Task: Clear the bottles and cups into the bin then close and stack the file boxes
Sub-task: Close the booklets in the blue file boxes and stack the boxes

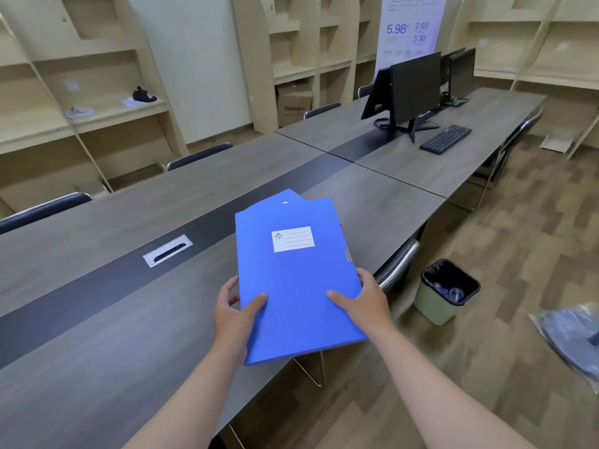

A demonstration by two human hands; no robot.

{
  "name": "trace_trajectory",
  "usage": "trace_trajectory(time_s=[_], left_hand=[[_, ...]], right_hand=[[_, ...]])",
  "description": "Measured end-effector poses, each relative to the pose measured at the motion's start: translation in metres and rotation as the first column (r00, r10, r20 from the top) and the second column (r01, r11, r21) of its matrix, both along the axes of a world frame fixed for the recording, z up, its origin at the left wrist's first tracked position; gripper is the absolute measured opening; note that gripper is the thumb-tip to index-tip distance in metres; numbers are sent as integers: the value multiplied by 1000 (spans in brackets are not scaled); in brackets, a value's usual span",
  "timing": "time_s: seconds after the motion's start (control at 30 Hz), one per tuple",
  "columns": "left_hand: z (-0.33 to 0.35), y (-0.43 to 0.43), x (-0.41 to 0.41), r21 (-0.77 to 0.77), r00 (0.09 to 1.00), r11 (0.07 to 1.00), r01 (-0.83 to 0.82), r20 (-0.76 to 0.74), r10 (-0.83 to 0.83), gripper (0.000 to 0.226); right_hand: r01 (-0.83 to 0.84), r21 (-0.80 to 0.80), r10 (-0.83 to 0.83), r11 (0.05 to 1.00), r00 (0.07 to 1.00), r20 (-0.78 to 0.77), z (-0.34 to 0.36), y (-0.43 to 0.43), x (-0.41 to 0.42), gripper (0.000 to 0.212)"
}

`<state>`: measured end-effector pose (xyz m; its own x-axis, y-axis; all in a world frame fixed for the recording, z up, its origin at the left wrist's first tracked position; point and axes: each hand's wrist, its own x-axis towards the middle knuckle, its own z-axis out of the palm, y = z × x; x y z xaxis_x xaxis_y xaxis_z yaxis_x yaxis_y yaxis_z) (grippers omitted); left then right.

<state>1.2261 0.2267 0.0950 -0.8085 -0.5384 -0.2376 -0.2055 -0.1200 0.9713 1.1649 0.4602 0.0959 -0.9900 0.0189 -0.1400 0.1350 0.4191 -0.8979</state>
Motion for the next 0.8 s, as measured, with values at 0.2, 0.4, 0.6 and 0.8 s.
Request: trace_trajectory(time_s=[0.2, 0.4, 0.6, 0.8], left_hand=[[-19, 9, -99, 55, 999, 998, -39, -5, 39, 56], [-37, 11, -225, 149, 997, 986, -79, 6, 79, 59], [-47, 7, -308, 171, 986, 971, -166, 53, 159, 55], [-62, 0, -352, 180, 953, 937, -299, 104, 284, 52]], right_hand=[[-47, 37, 46, 998, 998, 40, -9, 4, -109, 64], [-54, 43, 49, 998, 994, 102, -16, -1, -243, 65], [-138, 38, 130, 990, 979, 158, -20, -14, -340, 57], [-276, 35, 265, 960, 945, 190, -41, -36, -414, 58]])
